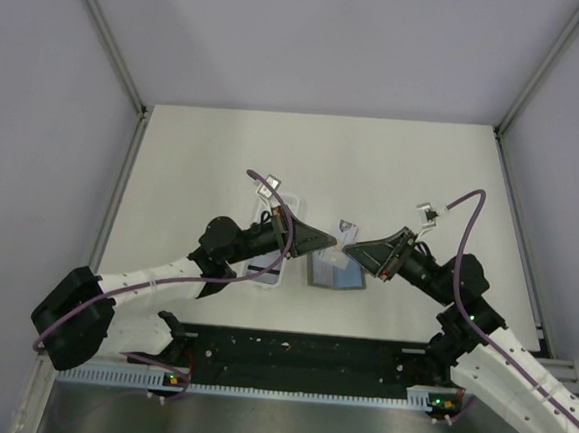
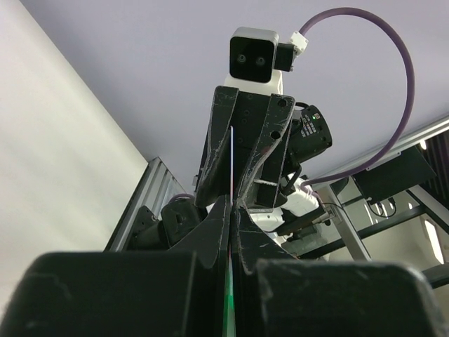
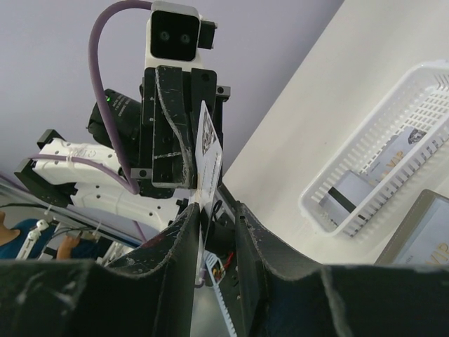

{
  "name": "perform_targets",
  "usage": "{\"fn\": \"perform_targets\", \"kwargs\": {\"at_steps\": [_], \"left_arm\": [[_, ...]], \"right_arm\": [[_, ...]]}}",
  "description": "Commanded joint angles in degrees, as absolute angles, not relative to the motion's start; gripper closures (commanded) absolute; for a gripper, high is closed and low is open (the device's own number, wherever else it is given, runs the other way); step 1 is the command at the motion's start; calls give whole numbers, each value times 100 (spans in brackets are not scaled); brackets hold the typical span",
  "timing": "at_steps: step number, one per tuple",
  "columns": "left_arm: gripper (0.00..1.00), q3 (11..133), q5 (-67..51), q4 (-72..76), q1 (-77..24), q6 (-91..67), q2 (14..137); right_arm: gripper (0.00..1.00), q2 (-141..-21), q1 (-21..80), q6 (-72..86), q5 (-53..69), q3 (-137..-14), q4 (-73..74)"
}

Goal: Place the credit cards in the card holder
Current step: Insert the credit card into the card holder.

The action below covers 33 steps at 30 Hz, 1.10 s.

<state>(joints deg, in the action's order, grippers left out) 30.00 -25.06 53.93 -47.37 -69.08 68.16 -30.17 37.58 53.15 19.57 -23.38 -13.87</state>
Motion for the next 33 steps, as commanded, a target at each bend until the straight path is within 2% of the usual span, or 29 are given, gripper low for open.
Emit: {"fn": "perform_targets", "kwargs": {"at_steps": [1, 13, 15, 17, 21, 23, 28, 29, 31, 33], "left_arm": [[100, 3032, -2637, 5950, -4790, -6961, 6855], [100, 2892, -2628, 5941, -4825, -6970, 6768], [100, 2874, -2628, 5941, -4825, -6970, 6776], [100, 2874, -2628, 5915, -4825, -6970, 6776], [100, 2953, -2593, 5661, -4834, -6979, 6733], [92, 3041, -2558, 5380, -4834, -6970, 6663], [61, 3260, -2295, 4301, -4834, -6873, 6355], [35, 3339, -2181, 3906, -4834, -6847, 6267], [26, 3646, -1961, 2758, -4834, -6803, 6083], [22, 4067, -1636, 1474, -4834, -6881, 5916]], "right_arm": [[72, -3050, 3735, 5326, 1934, -2575, -1679], [74, -3067, 3727, 5335, 1899, -2601, -1670], [85, -3085, 3727, 5335, 1916, -2601, -1687], [100, -3094, 3727, 5344, 1916, -2610, -1653], [100, -3085, 3727, 5317, 1846, -2680, -1433], [100, -3059, 3735, 5300, 1776, -2698, -1319], [100, -2910, 3735, 5054, 1495, -2900, -810], [100, -2874, 3727, 4967, 1398, -2970, -530], [100, -2804, 3727, 4809, 1144, -3180, -64], [100, -2725, 3727, 4685, 933, -3287, 297]]}}
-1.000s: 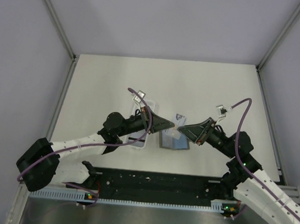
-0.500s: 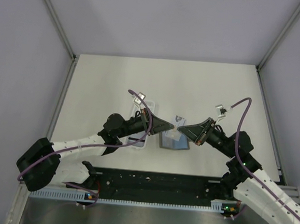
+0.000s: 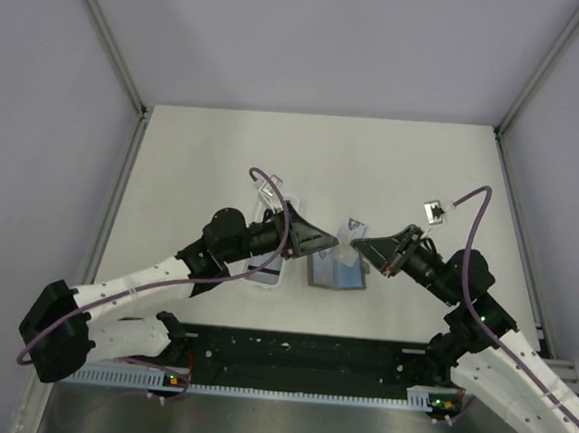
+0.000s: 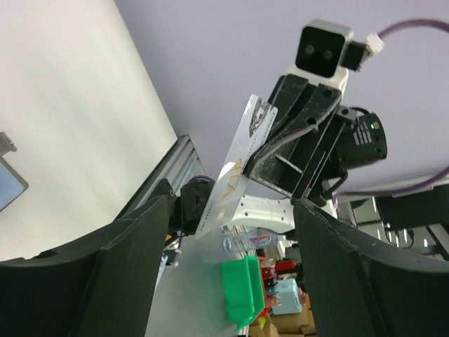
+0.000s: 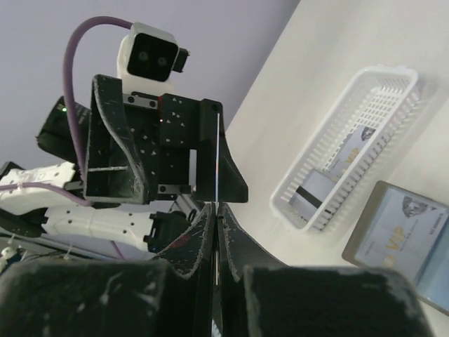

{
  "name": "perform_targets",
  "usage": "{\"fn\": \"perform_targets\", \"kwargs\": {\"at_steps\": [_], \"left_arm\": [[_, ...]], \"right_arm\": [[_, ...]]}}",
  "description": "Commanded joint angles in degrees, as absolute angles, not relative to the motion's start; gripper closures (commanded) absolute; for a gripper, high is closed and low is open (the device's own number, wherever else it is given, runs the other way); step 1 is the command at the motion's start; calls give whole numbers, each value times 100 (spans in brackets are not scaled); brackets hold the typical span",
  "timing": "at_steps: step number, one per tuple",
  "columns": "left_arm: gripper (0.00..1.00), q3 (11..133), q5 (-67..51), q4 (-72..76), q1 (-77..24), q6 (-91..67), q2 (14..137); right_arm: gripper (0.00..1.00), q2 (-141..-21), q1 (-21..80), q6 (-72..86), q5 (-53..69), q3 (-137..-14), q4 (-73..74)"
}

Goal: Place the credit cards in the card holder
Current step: Insert the credit card into the card holder.

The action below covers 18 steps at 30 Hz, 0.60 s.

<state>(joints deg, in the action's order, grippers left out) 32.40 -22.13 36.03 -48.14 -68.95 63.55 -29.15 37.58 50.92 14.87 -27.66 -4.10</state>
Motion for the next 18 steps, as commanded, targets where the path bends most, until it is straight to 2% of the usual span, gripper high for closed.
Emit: {"fn": "perform_targets", "kwargs": {"at_steps": [1, 6, 9, 13, 16, 18], "left_arm": [[22, 4243, -1583, 1033, -4834, -6917, 5889], [15, 5236, -1101, -953, -4913, -7233, 5757], [3, 6097, -363, -2306, -5132, -7558, 5722], [2, 7423, 728, -4074, -5633, -7988, 6010], [2, 8277, 870, -5051, -5835, -8077, 6476], [2, 8577, 835, -5115, -5993, -8033, 6644]], "right_arm": [[100, -2690, 3718, 4641, 862, -3313, 412], [100, -2523, 3727, 4597, 431, -3278, 922], [100, -2382, 3727, 4588, 282, -3199, 1107], [100, -2276, 3727, 4588, 159, -3094, 1370], [100, -2268, 3727, 4597, 44, -3067, 1546], [100, -2303, 3727, 4588, -217, -3093, 1809]]}}
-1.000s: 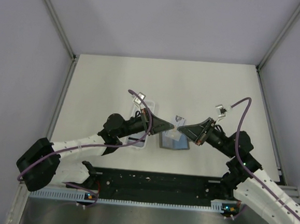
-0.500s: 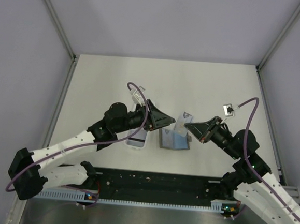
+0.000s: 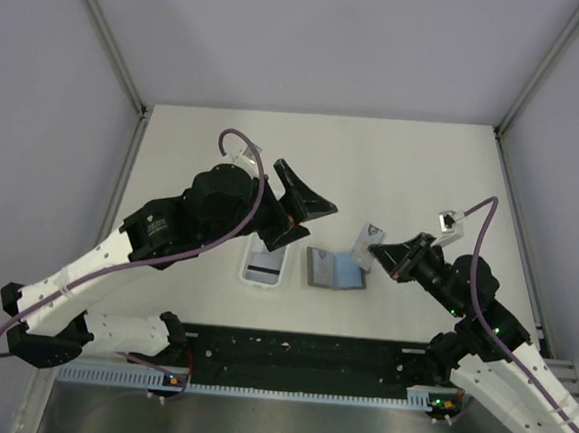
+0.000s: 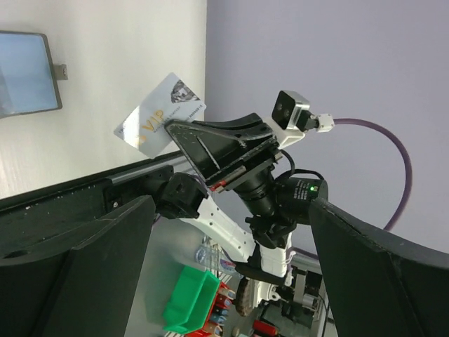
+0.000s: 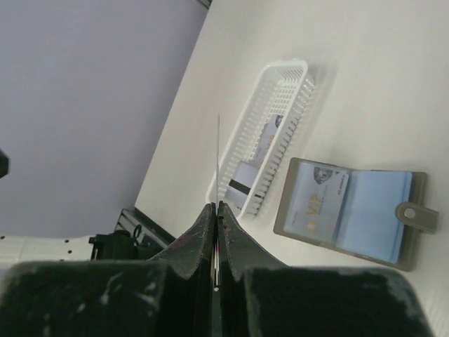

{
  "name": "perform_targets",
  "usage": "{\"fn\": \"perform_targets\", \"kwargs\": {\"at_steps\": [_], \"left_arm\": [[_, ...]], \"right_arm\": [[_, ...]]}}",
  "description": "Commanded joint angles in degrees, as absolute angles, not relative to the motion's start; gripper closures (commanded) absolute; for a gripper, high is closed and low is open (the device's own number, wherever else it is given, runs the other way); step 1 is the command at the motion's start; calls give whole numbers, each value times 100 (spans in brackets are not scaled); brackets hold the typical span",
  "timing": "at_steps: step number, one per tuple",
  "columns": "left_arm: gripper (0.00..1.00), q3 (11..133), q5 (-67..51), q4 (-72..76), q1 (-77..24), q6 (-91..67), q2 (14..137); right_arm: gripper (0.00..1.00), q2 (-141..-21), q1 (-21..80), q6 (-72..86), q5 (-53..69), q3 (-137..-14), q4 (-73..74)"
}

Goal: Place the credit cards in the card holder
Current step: Insert the credit card into the card holder.

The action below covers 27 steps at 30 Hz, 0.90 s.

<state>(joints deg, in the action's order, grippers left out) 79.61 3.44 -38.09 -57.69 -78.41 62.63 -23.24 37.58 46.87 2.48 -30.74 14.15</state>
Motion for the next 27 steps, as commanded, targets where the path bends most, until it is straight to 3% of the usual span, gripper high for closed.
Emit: {"fn": "perform_targets", "kwargs": {"at_steps": [1, 6, 27], "left_arm": [[2, 8656, 870, -5115, -6090, -8025, 6679], [2, 8701, 862, -4940, -6267, -8025, 6653], [2, 8323, 1055, -4561, -6310, -7875, 6240]], "right_arm": [[100, -2346, 3727, 4597, -359, -3120, 1958], [100, -2724, 3735, 4544, -721, -3305, 2628], [100, -2575, 3727, 4843, -677, -3076, 2672]]}}
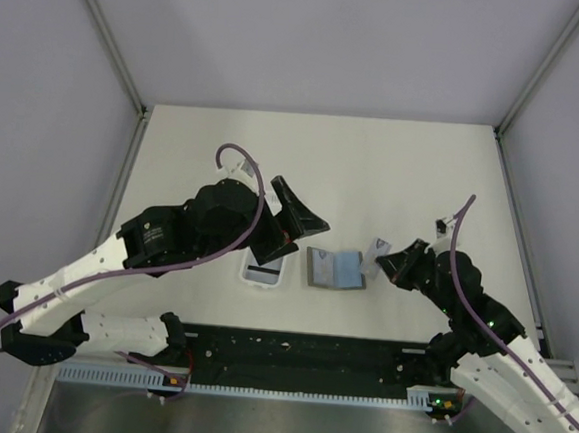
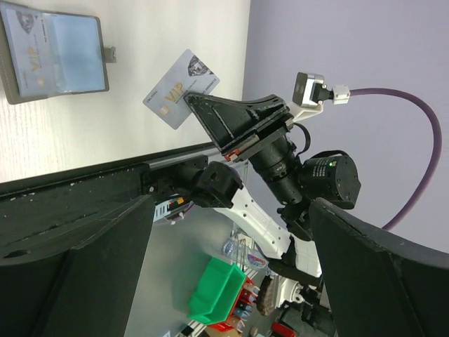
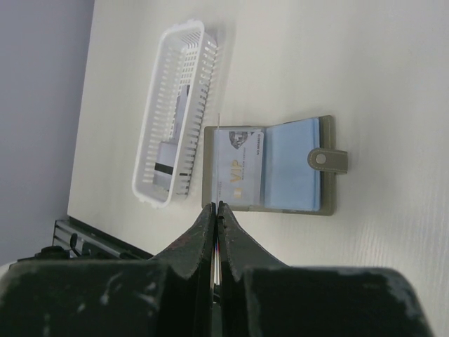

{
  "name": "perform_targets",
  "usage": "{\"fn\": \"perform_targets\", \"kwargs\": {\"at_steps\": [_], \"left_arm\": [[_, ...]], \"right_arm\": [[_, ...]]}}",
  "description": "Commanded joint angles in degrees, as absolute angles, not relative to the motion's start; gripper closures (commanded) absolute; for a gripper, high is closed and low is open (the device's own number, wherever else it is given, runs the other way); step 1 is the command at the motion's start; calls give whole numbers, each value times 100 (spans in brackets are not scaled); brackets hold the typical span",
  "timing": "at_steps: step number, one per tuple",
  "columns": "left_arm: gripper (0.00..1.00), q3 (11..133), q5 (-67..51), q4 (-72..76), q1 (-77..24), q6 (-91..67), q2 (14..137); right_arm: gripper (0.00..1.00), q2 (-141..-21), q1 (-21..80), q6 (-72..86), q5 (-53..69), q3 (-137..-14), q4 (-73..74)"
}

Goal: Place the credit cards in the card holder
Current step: Insert the credit card into the card holder.

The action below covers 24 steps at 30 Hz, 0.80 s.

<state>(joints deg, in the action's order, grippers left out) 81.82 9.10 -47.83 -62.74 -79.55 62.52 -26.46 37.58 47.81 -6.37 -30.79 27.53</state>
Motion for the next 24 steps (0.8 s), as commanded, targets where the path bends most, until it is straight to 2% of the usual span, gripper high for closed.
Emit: {"fn": "perform_targets", "kwargs": {"at_steps": [1, 4, 8, 11, 14, 17, 19, 21, 24], "left_arm": [[2, 8402, 1020, -4622, -6311, -7823, 6310], [2, 8569, 1335, -4878, -6311, -7726, 6399], [2, 8114, 2020, -4702, -6258, -7235, 6468], [2, 7657, 1855, -4151, -5899, -6375, 6653], [3, 6727, 1136, -2572, -5600, -5295, 6645], [2, 5830, 169, -368, -5441, -4317, 6679], [8, 5503, -367, 629, -5362, -3931, 6863], [14, 5528, -544, 843, -5353, -3666, 7240], [31, 5660, -895, 1133, -5353, -3402, 7803]], "right_arm": [[100, -2584, 3727, 4843, -685, -3050, 2672], [100, -2566, 3727, 4817, -703, -3041, 2672], [100, -2619, 3735, 4737, -764, -3076, 2768], [100, -2829, 3727, 4650, -887, -3199, 3040], [100, -3277, 3727, 4299, -721, -3479, 3260], [100, -4014, 3718, 3869, -484, -3866, 3462], [100, -4428, 3709, 3544, -291, -4121, 3576], [100, -4823, 3622, 3288, -54, -4367, 3682], [100, -5421, 3219, 2902, 665, -4657, 3744]]}}
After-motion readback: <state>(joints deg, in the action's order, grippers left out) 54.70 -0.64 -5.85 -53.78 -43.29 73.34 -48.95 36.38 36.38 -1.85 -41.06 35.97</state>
